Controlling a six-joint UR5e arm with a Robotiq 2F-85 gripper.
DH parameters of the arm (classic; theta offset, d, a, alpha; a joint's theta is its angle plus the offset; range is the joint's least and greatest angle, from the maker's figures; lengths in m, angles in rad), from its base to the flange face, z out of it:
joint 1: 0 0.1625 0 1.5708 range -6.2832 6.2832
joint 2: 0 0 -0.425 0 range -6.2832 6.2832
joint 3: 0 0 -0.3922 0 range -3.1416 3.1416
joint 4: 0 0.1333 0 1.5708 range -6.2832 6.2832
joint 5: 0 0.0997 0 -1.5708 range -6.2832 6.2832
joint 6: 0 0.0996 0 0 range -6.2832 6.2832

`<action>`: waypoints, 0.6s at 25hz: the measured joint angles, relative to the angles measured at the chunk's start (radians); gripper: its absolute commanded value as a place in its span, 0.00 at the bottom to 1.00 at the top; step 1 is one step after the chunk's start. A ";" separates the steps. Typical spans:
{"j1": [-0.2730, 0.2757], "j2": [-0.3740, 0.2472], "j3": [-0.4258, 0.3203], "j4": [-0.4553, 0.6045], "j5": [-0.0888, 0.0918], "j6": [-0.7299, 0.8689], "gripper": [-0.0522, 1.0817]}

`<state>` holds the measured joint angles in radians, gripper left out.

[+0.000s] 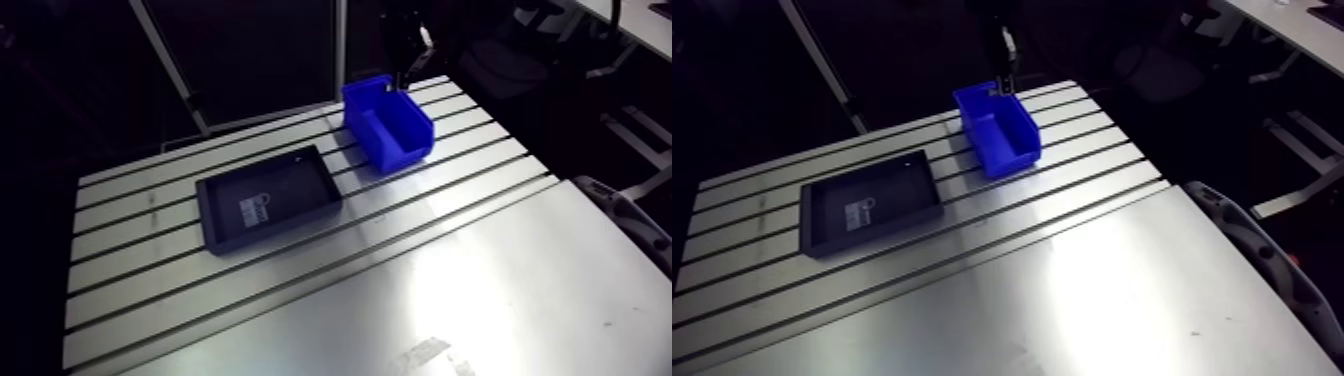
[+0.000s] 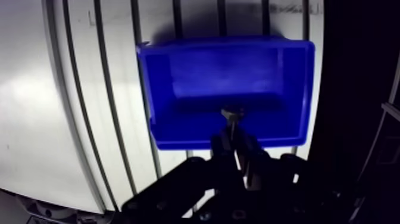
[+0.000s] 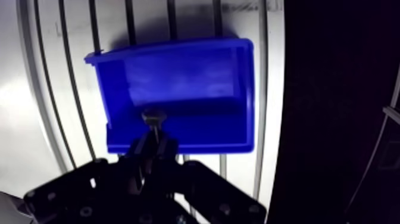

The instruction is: Pick up the M10 bolt from the tray and put it into the blue bin.

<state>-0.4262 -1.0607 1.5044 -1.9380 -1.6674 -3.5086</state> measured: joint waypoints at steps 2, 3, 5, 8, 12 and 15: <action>0.001 0.006 0.007 -0.008 -0.001 0.002 0.97; 0.002 0.009 0.010 -0.010 -0.001 0.003 0.97; 0.003 0.016 0.014 -0.014 -0.002 0.006 0.97; 0.007 0.029 0.018 -0.028 -0.007 0.011 0.97; 0.015 0.049 0.030 -0.066 -0.031 0.018 0.96; 0.021 0.064 0.036 -0.087 -0.044 0.022 0.96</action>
<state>-0.4053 -0.9965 1.5402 -2.0247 -1.7119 -3.4861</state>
